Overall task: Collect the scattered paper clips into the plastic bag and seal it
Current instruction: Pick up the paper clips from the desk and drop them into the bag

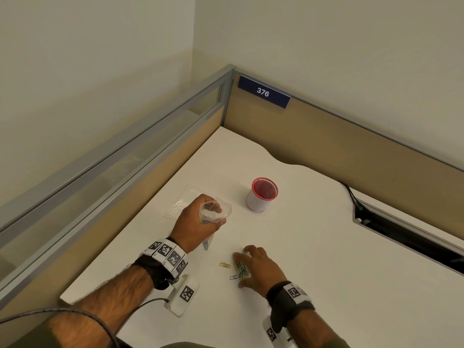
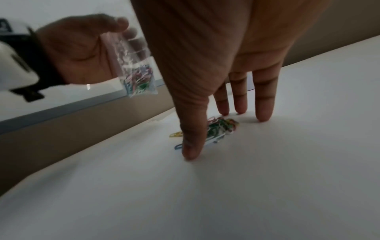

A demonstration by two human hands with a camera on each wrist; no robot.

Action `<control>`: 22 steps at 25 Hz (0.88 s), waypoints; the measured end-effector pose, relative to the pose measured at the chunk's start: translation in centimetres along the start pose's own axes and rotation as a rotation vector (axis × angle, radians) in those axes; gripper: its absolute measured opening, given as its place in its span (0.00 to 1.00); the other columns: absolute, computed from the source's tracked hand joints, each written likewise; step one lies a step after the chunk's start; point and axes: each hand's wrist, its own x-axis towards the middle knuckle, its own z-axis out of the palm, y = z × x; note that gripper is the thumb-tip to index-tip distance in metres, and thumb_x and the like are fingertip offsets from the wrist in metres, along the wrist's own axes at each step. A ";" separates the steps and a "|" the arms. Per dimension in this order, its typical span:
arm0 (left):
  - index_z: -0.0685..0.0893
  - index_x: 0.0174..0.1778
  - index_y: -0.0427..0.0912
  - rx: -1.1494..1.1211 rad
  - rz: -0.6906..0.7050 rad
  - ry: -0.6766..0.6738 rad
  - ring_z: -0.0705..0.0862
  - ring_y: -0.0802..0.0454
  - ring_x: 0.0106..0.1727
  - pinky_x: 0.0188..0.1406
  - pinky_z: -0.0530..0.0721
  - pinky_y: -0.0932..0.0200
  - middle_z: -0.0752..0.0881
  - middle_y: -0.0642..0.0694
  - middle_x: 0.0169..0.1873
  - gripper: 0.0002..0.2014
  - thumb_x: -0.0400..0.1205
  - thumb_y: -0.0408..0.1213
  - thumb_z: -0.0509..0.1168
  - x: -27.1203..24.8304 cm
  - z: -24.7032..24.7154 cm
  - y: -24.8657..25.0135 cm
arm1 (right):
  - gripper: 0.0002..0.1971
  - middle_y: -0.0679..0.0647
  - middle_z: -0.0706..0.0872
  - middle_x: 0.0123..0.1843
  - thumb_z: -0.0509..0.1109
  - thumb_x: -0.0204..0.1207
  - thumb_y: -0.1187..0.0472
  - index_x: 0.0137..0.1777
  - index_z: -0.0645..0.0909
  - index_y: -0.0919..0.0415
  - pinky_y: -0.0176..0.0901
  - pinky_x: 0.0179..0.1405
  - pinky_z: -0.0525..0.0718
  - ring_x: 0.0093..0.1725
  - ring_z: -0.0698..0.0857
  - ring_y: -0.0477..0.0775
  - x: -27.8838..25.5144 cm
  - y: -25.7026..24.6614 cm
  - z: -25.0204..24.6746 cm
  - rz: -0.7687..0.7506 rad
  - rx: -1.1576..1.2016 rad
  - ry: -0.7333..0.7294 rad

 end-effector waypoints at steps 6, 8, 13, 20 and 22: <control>0.81 0.53 0.48 -0.014 -0.003 -0.013 0.87 0.56 0.59 0.60 0.86 0.59 0.90 0.53 0.50 0.16 0.74 0.36 0.80 0.0 0.2 -0.1 | 0.07 0.55 0.79 0.53 0.61 0.81 0.58 0.54 0.79 0.56 0.47 0.48 0.83 0.51 0.79 0.57 1.5 -1.7 0.7 -0.014 -0.083 0.159; 0.81 0.53 0.48 -0.004 -0.003 -0.006 0.86 0.57 0.59 0.60 0.84 0.65 0.90 0.53 0.49 0.16 0.74 0.35 0.80 -0.1 0.0 -0.2 | 0.07 0.56 0.81 0.51 0.62 0.81 0.59 0.52 0.81 0.57 0.43 0.47 0.80 0.49 0.80 0.56 2.1 -1.4 0.4 0.039 -0.035 0.174; 0.81 0.53 0.46 0.007 -0.018 -0.004 0.86 0.58 0.58 0.55 0.80 0.76 0.90 0.52 0.49 0.16 0.74 0.34 0.80 -0.1 -0.2 -0.4 | 0.07 0.55 0.88 0.50 0.68 0.76 0.66 0.49 0.87 0.59 0.40 0.49 0.81 0.49 0.86 0.56 2.6 0.4 -1.7 0.202 0.252 0.262; 0.81 0.52 0.49 0.012 -0.020 -0.016 0.87 0.57 0.58 0.59 0.83 0.64 0.90 0.53 0.49 0.17 0.74 0.36 0.80 -0.1 0.2 -0.7 | 0.05 0.55 0.91 0.39 0.75 0.72 0.69 0.44 0.89 0.61 0.46 0.46 0.90 0.37 0.90 0.52 -0.1 -1.5 -8.6 0.176 0.648 0.495; 0.81 0.52 0.50 0.010 -0.005 -0.047 0.87 0.56 0.58 0.59 0.85 0.62 0.90 0.53 0.49 0.17 0.74 0.37 0.80 0.2 0.8 -0.4 | 0.05 0.52 0.91 0.39 0.76 0.72 0.68 0.46 0.89 0.60 0.35 0.44 0.89 0.37 0.90 0.48 -1.3 -3.3 -11.7 0.098 0.691 0.578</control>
